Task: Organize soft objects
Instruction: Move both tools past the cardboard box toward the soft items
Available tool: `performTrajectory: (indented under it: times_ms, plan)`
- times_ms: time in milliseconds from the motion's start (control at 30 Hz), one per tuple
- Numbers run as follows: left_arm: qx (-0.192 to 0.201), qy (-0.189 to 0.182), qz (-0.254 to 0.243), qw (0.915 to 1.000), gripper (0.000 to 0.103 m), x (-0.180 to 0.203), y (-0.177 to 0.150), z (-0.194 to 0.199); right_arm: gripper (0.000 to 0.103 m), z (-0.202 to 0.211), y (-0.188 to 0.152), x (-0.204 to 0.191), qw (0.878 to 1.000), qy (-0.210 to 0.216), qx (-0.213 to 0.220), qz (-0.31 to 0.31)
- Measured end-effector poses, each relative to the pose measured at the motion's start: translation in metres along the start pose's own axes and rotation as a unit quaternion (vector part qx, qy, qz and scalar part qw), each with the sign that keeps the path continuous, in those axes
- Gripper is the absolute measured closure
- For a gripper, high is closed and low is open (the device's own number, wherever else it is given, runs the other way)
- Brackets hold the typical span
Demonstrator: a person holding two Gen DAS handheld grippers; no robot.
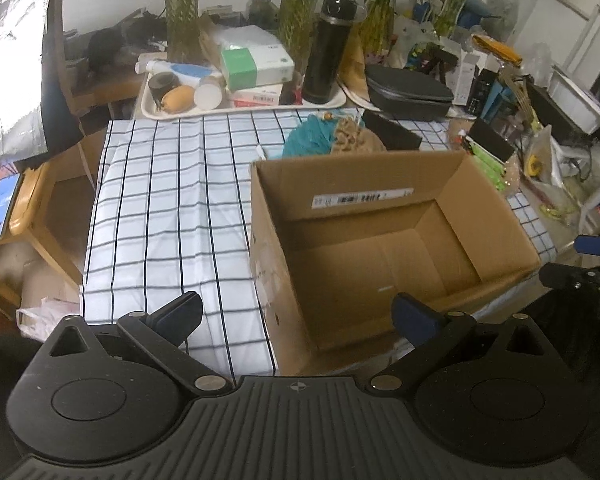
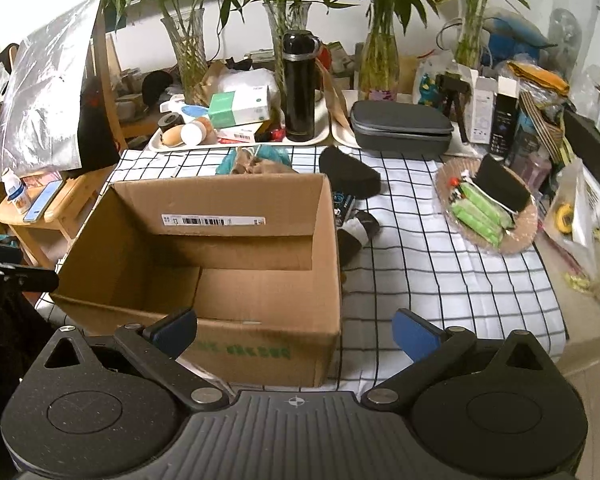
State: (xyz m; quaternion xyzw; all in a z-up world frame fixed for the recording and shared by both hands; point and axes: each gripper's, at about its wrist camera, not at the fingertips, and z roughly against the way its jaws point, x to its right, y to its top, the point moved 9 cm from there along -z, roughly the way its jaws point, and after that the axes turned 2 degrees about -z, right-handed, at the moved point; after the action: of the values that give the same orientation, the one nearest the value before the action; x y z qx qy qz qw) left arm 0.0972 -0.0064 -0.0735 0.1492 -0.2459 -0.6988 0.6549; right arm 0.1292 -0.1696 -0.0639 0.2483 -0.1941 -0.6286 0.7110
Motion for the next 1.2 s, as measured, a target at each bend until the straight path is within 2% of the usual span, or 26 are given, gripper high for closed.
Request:
performTrajectory:
  times_ms: [167, 267, 567, 633, 733, 867, 1000, 1200]
  plan:
    - [-0.004, 0.008, -0.006, 0.9999, 0.0, -0.007, 0.012, -0.006, 0.0, -0.01, 0.015, 0.006, 1.0, 0.007, 0.003, -0.009]
    - [-0.005, 0.011, -0.019, 0.9997, 0.0, -0.01, 0.019, -0.01, 0.0, -0.018, 0.021, 0.009, 0.999, 0.027, -0.001, -0.03]
    - [-0.003, 0.035, -0.025, 0.9991, 0.0, -0.023, 0.045, -0.026, 0.0, -0.034, 0.049, 0.02, 0.999, 0.023, 0.014, -0.022]
    - [0.008, 0.038, -0.026, 0.9989, 0.0, -0.026, 0.053, -0.029, 0.0, -0.039, 0.056, 0.024, 0.999, 0.026, 0.015, -0.028]
    - [0.017, 0.016, -0.019, 0.9995, 0.0, -0.027, 0.065, -0.036, 0.0, -0.05, 0.063, 0.033, 0.999, 0.019, 0.009, -0.036]
    - [0.024, 0.007, -0.011, 0.9996, 0.0, -0.029, 0.08, -0.045, 0.0, -0.065, 0.074, 0.045, 0.999, 0.017, 0.006, -0.049]
    - [0.025, -0.023, -0.009, 0.9994, 0.0, -0.029, 0.096, -0.054, 0.0, -0.077, 0.087, 0.057, 0.998, 0.017, 0.007, -0.059]
    - [0.037, -0.03, 0.003, 0.9988, 0.0, -0.034, 0.116, -0.068, 0.0, -0.097, 0.1, 0.079, 0.997, 0.009, 0.006, -0.074]
